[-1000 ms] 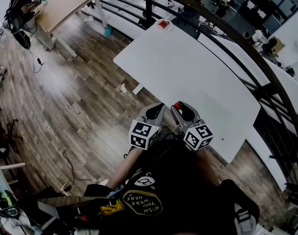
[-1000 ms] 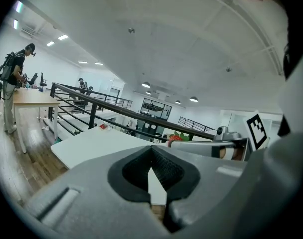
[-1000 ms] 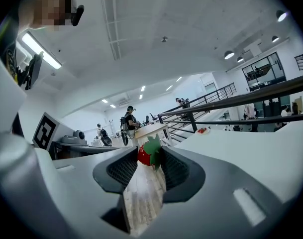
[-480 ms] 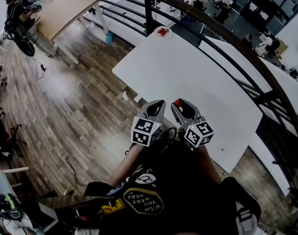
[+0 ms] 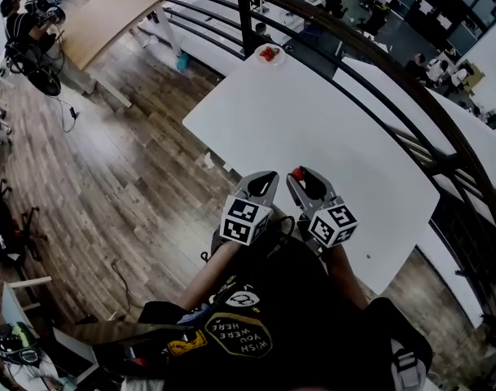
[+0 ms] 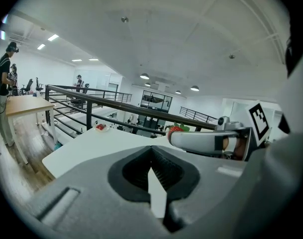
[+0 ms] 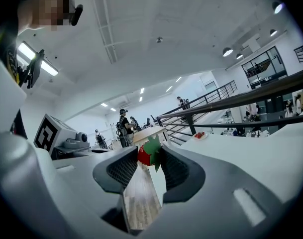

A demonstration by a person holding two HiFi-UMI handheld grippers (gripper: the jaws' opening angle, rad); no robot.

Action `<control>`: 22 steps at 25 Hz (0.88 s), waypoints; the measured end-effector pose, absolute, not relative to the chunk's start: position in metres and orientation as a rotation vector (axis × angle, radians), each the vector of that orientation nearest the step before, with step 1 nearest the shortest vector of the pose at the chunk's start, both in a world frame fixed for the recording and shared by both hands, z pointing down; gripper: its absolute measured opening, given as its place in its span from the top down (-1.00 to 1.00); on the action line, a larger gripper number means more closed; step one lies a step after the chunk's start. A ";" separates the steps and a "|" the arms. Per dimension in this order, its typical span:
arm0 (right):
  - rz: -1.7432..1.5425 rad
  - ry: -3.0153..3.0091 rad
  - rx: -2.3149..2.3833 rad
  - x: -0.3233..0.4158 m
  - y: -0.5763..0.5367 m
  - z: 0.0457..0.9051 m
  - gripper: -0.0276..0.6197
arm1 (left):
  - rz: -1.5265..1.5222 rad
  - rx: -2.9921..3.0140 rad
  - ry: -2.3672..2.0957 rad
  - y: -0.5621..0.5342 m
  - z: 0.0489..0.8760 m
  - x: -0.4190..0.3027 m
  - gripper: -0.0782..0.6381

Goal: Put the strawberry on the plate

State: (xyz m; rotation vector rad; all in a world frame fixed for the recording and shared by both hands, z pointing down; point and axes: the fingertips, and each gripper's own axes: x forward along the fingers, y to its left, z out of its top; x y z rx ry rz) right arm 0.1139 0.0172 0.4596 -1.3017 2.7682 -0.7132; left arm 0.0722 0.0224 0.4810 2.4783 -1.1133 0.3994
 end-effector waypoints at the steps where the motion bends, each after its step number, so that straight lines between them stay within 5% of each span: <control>1: -0.726 2.763 -1.306 0.115 0.013 0.463 0.45 | 0.412 2.480 -1.103 0.020 0.484 0.074 0.77; 22: -0.781 2.797 -1.349 0.014 -0.080 0.468 0.45 | 0.334 2.452 -1.068 -0.073 0.477 -0.034 0.77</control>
